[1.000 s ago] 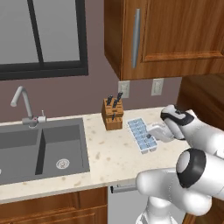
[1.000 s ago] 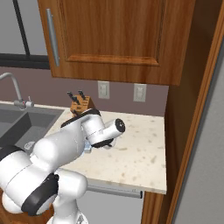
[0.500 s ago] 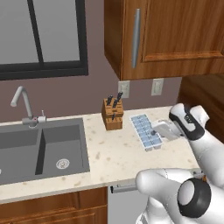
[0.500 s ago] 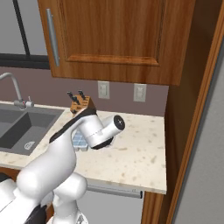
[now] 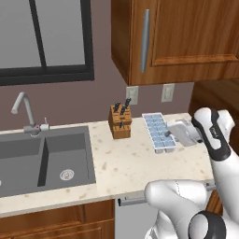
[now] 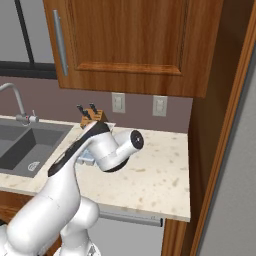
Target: The ice cube tray has been filled with water. Take the tray and place it in the freezer to make ice. Close the freezer door after placing the tray.
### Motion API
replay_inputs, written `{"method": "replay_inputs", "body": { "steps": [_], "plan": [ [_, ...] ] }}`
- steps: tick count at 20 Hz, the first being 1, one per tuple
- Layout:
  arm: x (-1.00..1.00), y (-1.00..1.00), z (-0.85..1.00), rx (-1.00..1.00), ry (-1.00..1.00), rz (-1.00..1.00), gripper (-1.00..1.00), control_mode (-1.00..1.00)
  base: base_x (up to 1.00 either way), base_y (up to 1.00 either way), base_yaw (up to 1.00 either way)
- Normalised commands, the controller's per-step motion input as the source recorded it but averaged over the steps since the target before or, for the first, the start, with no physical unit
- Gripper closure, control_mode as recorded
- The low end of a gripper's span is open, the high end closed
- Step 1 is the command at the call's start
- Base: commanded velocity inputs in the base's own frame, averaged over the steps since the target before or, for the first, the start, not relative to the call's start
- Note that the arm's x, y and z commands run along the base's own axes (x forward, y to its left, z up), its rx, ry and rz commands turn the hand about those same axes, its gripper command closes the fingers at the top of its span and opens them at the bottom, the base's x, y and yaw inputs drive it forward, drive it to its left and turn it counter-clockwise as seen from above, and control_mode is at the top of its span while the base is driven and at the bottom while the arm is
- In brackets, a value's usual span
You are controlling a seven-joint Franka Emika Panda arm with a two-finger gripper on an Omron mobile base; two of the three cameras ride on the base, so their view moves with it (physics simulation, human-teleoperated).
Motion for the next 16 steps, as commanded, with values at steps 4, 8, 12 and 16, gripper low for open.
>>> {"method": "replay_inputs", "body": {
  "steps": [4, 8, 12, 16],
  "plan": [
    [-0.26, 0.00, 0.59, 0.03, 0.00, -0.15, 1.00, -1.00, 0.00, 0.00, 0.00],
    [-0.22, 0.00, 0.58, 0.00, 0.00, -0.12, 1.00, -1.00, 0.00, 0.00, 0.00],
    [-0.30, 0.00, 0.47, 0.00, -0.03, -0.04, 1.00, -1.00, 0.00, 0.00, 0.00],
    [-0.44, 0.00, 0.39, 0.00, -0.07, -0.01, 1.00, -1.00, 0.00, 0.00, 0.00]
  ]
}}
